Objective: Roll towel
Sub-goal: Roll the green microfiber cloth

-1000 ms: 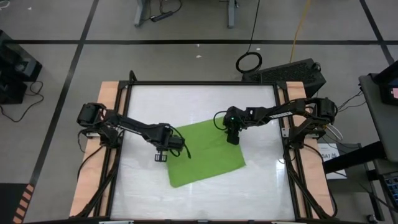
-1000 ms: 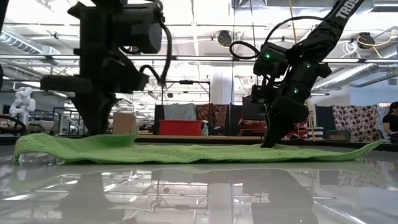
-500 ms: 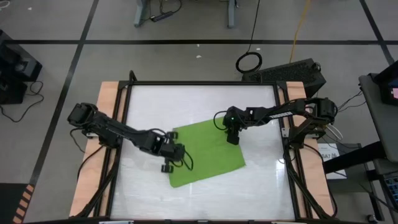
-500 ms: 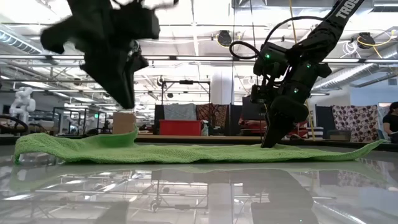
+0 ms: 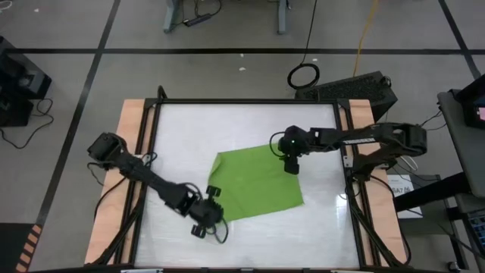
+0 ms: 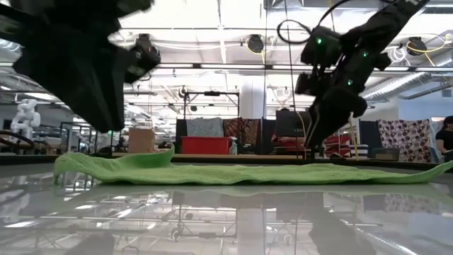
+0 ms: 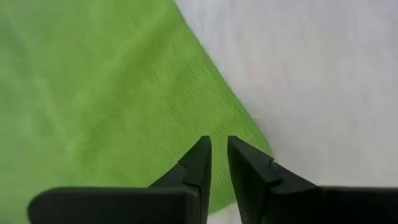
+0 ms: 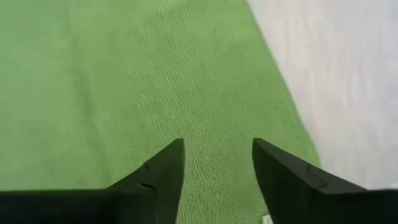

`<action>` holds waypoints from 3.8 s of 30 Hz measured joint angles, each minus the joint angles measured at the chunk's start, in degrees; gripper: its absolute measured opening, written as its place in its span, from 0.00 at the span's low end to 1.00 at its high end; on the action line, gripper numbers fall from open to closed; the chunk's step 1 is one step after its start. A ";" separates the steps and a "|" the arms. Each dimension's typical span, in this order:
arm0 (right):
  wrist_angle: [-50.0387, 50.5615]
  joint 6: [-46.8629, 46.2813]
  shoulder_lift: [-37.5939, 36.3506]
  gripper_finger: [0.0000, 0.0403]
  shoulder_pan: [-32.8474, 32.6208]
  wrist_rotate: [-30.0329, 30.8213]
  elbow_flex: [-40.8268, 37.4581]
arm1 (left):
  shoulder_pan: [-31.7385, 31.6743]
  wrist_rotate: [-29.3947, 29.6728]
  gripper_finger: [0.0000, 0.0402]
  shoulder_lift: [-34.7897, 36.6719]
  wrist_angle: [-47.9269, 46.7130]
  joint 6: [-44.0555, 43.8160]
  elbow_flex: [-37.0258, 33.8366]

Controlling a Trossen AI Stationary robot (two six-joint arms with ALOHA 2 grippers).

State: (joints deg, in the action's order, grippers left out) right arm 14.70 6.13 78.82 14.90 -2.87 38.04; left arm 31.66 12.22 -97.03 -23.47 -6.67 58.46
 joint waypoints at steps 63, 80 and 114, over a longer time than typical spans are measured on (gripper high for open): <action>-7.97 -16.96 -1.68 0.06 -46.23 5.48 -12.74 | 5.99 -0.12 0.48 -5.81 -2.50 -9.24 0.00; -10.05 -17.49 -1.46 0.00 -46.18 5.57 -12.83 | 8.86 -0.15 0.48 -3.03 -3.47 -11.23 0.61; -9.19 -15.89 -12.40 0.00 -46.10 6.89 -12.83 | 5.53 19.31 0.01 -1.35 -13.93 -9.37 0.74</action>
State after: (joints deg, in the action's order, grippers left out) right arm 5.51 -9.76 66.42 -31.20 4.02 25.21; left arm 37.19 31.53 -98.38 -37.39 -16.03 59.19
